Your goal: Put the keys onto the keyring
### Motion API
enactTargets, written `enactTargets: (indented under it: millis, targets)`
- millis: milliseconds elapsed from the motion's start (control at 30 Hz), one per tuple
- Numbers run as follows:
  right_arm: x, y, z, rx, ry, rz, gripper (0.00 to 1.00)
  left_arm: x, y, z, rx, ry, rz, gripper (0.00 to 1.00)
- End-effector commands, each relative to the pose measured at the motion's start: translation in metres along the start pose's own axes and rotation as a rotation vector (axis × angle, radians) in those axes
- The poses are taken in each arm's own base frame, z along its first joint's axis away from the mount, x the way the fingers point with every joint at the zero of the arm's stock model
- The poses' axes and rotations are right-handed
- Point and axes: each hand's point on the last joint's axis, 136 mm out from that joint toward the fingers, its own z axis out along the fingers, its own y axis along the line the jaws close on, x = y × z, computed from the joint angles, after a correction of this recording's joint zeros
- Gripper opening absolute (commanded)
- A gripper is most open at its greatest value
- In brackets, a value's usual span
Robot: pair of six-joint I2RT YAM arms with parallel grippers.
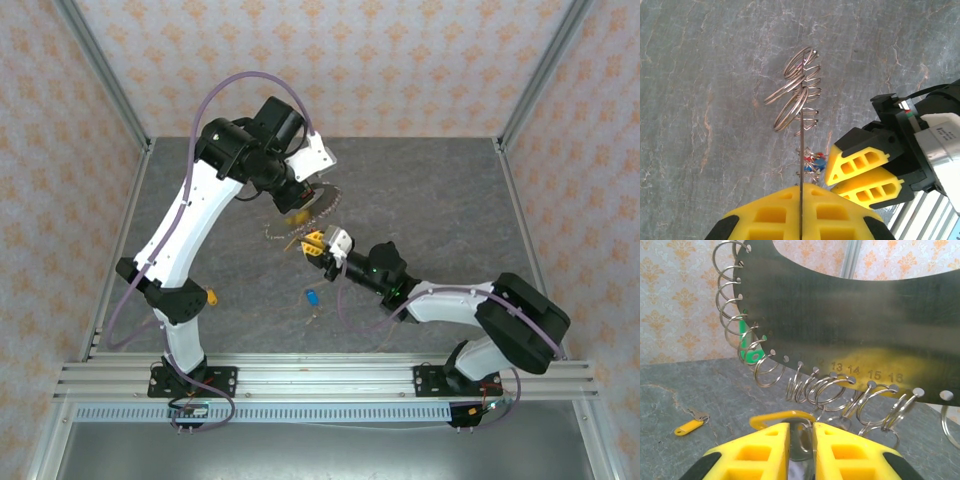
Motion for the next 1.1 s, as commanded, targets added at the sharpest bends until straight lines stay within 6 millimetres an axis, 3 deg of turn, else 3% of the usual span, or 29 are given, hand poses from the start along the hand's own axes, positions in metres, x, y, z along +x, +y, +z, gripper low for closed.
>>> enactTargets:
  millis: [0,233,533,1067]
  targets:
    - [-0.029,0.001,0.007,-0.013,-0.099,0.007,0.19,0.001,-0.005,-0.017,-0.024,-0.018,0.035,0.00]
    - [-0.028,-0.006,0.015,0.021,-0.105,0.001,0.19,0.000,-0.008,-0.018,-0.022,-0.023,0.041,0.00]
    - [-0.005,-0.021,0.016,0.122,-0.037,-0.040,0.21,0.000,-0.013,-0.023,-0.023,-0.031,0.052,0.00]
    - [0.003,-0.021,0.009,0.134,-0.016,-0.046,0.22,0.002,-0.013,-0.022,-0.028,-0.022,0.060,0.00]
